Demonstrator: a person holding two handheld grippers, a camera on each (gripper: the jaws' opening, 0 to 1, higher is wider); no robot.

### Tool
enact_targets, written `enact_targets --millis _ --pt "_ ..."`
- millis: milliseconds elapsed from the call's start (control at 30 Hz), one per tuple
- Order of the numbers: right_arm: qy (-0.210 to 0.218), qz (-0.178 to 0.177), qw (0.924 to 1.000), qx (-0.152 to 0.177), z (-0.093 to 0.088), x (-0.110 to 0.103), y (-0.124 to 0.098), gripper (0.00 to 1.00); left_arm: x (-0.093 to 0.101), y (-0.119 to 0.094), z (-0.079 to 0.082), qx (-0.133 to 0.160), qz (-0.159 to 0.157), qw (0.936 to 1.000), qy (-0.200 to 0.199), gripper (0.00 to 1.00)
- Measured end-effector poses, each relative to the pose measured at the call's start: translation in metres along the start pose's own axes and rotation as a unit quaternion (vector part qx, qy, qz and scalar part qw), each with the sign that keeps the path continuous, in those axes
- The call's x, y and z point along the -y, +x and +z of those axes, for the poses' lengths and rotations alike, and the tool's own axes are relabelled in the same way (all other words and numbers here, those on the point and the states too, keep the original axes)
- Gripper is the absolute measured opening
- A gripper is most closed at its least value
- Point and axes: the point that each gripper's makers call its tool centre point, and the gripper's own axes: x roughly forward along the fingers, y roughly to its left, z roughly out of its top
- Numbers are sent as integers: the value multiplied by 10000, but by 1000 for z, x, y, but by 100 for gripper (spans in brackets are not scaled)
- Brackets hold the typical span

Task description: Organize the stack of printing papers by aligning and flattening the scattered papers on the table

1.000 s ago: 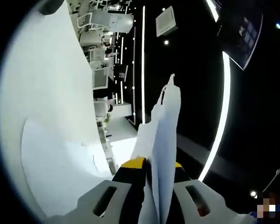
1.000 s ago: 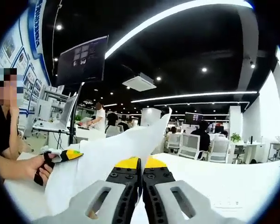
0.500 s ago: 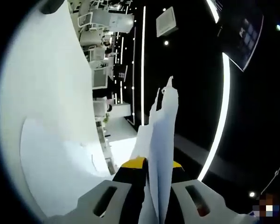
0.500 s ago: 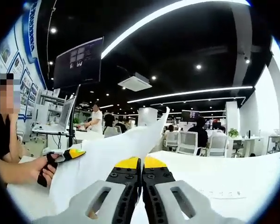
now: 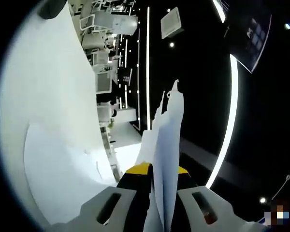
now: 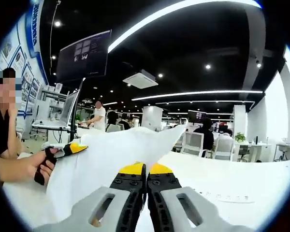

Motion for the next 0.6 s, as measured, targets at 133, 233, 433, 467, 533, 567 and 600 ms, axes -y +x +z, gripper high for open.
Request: enact_targets --millis 133,233,433,467,533,567,600 --pt "-54 -28 9999 -81 -4 -1 1 0 -2 0 1 2 17 10000 13 11" --pt "5 18 9999 -157 -8 -5 3 0 -2 0 0 0 30 10000 32 11" --pt "-38 79 9998 -180 -8 -13 4 0 -3 0 1 7 41 10000 49 11" --pt "-93 83 9998 -184 -8 -14 4 0 -2 0 1 7 35 10000 55 11" --pt "-219 69 9995 -194 -8 -15 4 0 -3 1 3 10 30 10000 61 11" --pt "-300 43 9993 -205 -8 -15 4 0 -3 1 4 8 30 10000 67 11" --pt "-308 44 9993 -203 -7 -15 4 0 -3 1 4 5 28 10000 78 12"
